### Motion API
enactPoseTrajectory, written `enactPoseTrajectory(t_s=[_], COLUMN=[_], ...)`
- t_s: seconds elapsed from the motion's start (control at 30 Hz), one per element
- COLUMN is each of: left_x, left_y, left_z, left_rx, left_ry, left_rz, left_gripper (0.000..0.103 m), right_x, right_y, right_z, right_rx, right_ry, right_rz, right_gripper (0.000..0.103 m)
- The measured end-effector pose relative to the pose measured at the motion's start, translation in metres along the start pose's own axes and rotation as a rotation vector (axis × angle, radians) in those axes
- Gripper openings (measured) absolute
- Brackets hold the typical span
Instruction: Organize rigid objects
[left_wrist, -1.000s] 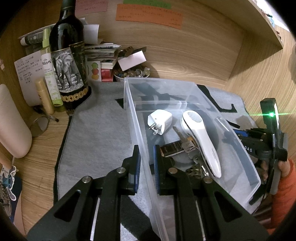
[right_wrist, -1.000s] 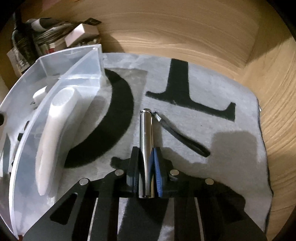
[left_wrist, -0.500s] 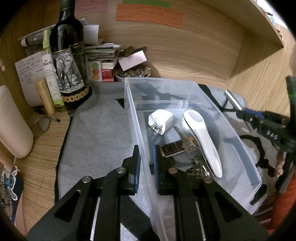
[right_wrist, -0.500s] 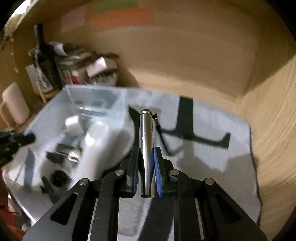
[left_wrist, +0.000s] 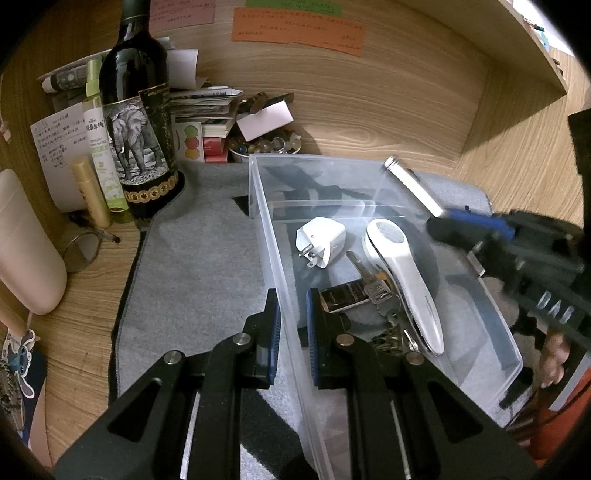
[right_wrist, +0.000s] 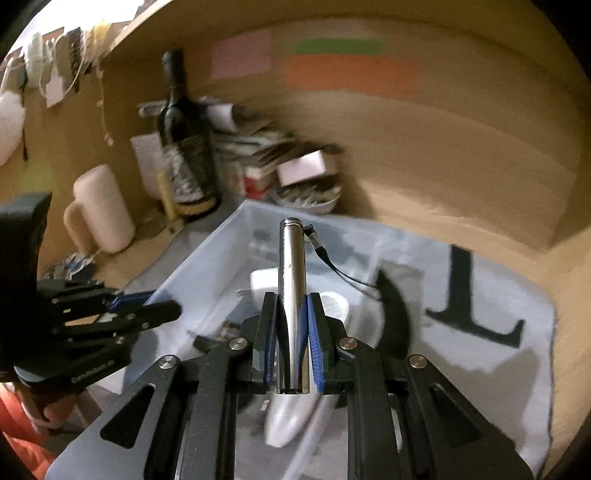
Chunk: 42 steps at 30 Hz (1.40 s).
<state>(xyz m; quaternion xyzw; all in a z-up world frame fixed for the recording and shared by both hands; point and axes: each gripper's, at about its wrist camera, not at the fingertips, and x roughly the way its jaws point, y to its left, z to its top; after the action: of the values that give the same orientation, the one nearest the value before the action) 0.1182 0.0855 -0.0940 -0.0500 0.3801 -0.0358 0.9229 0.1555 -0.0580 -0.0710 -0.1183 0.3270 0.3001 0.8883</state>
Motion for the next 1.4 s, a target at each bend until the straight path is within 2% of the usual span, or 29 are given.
enactPoseTrajectory(t_s=[0.3,0.47,0.67,0.7,0.83,0.93,0.97,1.1,1.13,1.2,1.23,1.27,1.3,1.33,1.4], left_x=[0.000,0.000,0.001,0.001,0.002,0.003,0.003,-0.010,-0.016,-0.029,-0.037,-0.048,-0.056,-0.067,-0.087], left_y=[0.000,0.000,0.001,0.001,-0.001,-0.003,-0.004,-0.012,-0.013,-0.016,-0.018,-0.021,-0.025,-0.030,-0.039], left_z=[-0.001,0.000,-0.001,-0.001,0.000,0.000,0.000,0.003,0.005,0.009,0.010,0.011,0.011,0.012,0.011], left_rx=[0.001,0.002,0.000,0.001,0.004,0.026,0.035,0.068,0.071,0.070,0.071,0.076,0.082,0.090,0.103], left_ry=[0.000,-0.001,0.000,0.001,0.007,0.008,0.012,-0.018,-0.035,-0.076,-0.105,-0.147,-0.176,-0.218,-0.290], left_rz=[0.002,0.000,0.001,0.001,0.007,0.040,0.047,0.095,0.098,0.100,0.102,0.105,0.109,0.115,0.128], left_gripper=[0.012,0.012,0.012,0.012,0.012,0.014,0.014,0.015,0.017,0.038,0.044,0.056,0.063,0.065,0.079], right_x=[0.027,0.030,0.032,0.031,0.016,0.002,-0.003,-0.026,-0.034,-0.049,-0.056,-0.064,-0.072,-0.080,-0.093], right_y=[0.015,0.017,0.021,0.020,0.017,0.015,0.013,0.007,0.005,0.002,0.001,-0.001,-0.002,-0.003,-0.004], right_z=[-0.011,-0.010,-0.009,-0.009,-0.006,-0.004,-0.004,-0.005,-0.006,-0.008,-0.009,-0.011,-0.012,-0.014,-0.018], right_rx=[-0.040,-0.048,-0.057,-0.056,-0.047,-0.045,-0.012,0.003,0.008,0.019,0.026,0.033,0.036,0.036,0.041], right_ry=[0.114,0.144,0.156,0.157,0.108,0.065,-0.006,-0.074,-0.095,-0.134,-0.154,-0.180,-0.204,-0.226,-0.264], right_rz=[0.033,0.058,0.046,0.047,0.031,0.023,0.065,0.043,0.034,0.032,0.029,0.023,0.017,0.009,-0.011], right_gripper=[0.014,0.014,0.016,0.018,0.040,0.048,0.055,0.064,0.067,0.076,0.083,0.086,0.086,0.089,0.096])
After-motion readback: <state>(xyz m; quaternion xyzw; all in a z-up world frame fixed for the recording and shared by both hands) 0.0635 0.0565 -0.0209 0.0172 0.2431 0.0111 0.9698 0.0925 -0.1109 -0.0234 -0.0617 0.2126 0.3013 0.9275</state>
